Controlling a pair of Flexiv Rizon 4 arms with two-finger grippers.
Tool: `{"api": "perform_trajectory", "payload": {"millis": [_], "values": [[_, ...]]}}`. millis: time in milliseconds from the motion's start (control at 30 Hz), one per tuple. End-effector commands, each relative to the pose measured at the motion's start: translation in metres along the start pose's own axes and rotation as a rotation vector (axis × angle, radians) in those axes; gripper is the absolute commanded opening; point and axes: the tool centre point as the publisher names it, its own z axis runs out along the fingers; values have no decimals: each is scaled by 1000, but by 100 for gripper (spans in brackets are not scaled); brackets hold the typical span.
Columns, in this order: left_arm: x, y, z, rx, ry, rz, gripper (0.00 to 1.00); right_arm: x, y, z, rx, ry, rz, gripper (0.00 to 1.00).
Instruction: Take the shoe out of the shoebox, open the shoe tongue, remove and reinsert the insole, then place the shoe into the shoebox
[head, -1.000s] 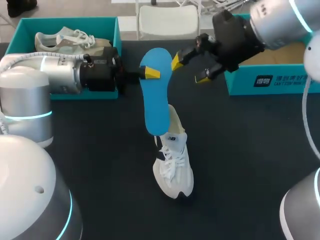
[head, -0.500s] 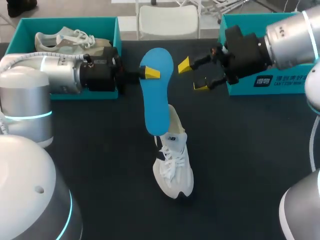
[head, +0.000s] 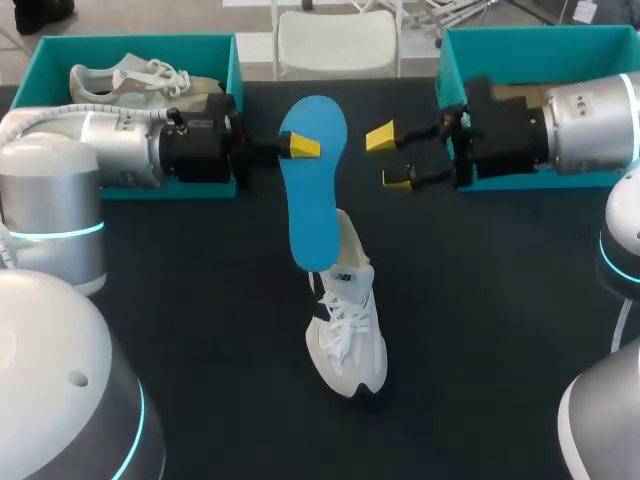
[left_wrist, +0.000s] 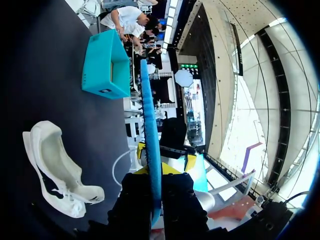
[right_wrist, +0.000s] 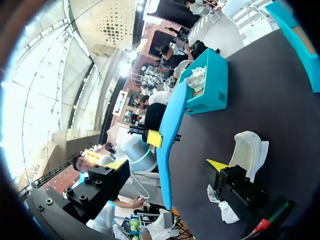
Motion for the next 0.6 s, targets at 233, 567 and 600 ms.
{"api": "perform_trajectory", "payload": {"millis": [233,567,600], "values": [[0,1,-1,0,-2,0,0,-2,0,4,-20,56,29,100],[1,0,-4,-28,50,55,0,-2,0,4,-20,56,29,100],[0,0,-4,-35,79,122,0,-2,0,4,-20,56,29,100]]}}
